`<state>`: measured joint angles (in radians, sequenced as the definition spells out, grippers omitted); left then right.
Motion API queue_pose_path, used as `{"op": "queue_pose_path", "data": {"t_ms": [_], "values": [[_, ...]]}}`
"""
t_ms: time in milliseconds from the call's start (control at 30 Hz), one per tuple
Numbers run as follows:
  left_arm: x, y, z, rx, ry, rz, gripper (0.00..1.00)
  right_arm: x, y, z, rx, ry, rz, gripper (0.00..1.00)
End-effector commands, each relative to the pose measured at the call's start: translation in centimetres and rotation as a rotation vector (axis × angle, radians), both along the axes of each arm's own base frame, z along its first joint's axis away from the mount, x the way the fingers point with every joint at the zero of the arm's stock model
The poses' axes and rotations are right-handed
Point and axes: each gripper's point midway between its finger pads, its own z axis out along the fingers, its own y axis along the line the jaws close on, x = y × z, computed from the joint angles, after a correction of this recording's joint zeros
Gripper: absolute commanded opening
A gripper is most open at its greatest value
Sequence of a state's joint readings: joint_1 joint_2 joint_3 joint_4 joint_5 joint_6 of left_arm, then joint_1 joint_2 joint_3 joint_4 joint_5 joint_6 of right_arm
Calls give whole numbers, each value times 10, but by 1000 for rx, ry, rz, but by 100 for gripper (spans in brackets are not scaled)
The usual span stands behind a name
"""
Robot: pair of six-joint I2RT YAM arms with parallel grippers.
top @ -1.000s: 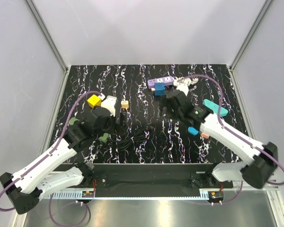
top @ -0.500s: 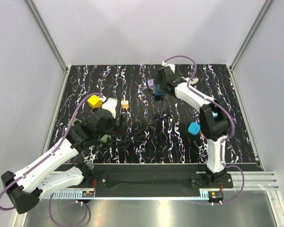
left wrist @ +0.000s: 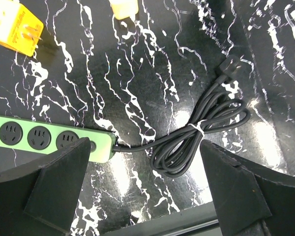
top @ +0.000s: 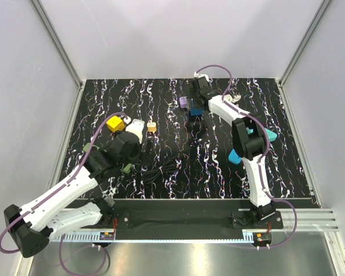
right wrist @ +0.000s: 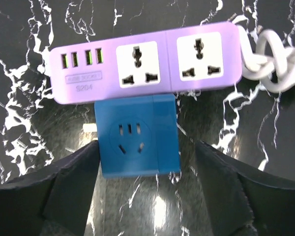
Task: Insert the plug
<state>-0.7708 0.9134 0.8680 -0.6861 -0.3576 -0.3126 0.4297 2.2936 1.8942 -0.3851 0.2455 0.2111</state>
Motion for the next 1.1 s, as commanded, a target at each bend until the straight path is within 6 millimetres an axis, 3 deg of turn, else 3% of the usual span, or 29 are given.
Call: {"op": "queue_pose_path", "data": {"t_ms": [0, 67, 167, 200, 300, 400, 467, 500, 533, 600, 700, 733, 867, 1000, 1067], "values": [[10, -3, 7, -2, -35, 8, 99, 14, 11, 8, 30, -33, 75, 80], [10, -4, 7, -2, -31, 7, 99, 11, 20, 5, 62, -12, 138, 79], [11, -4, 4, 3, -22, 11, 99, 4, 17, 4, 43, -2, 159, 60], [11, -4, 4, -2, -20, 15, 99, -1, 13, 8, 30, -5, 167, 46], [12, -4, 7, -41, -15, 38, 99, -15, 5, 21, -3, -19, 200, 29], [10, -17, 7, -125, 36, -6, 99, -29, 7, 40, 14, -66, 269, 20], [10, -24, 8, -191, 78, -33, 99, -52, 15, 62, 86, -112, 341, 14], [10, -25, 6, -204, 95, -37, 99, -70, 15, 53, 114, -84, 364, 11], [9, -28, 8, -232, 105, -50, 99, -82, 25, 86, 187, -143, 424, 7], [11, -27, 13, -264, 104, -41, 99, -104, 31, 102, 278, -156, 452, 1], [7, -38, 28, -340, 101, -88, 99, -162, 43, 127, 458, -163, 560, 0], [4, -46, 38, -380, 92, -132, 99, -175, 53, 143, 528, -185, 633, 0], [-6, -63, 67, -487, 49, -237, 99, -228, 68, 175, 789, -109, 720, 0], [-20, -81, 95, -578, 20, -381, 99, -278, 75, 219, 1052, -139, 879, 0], [-33, -91, 113, -639, -11, -486, 99, -296, 74, 224, 1157, -64, 889, 0]]}}
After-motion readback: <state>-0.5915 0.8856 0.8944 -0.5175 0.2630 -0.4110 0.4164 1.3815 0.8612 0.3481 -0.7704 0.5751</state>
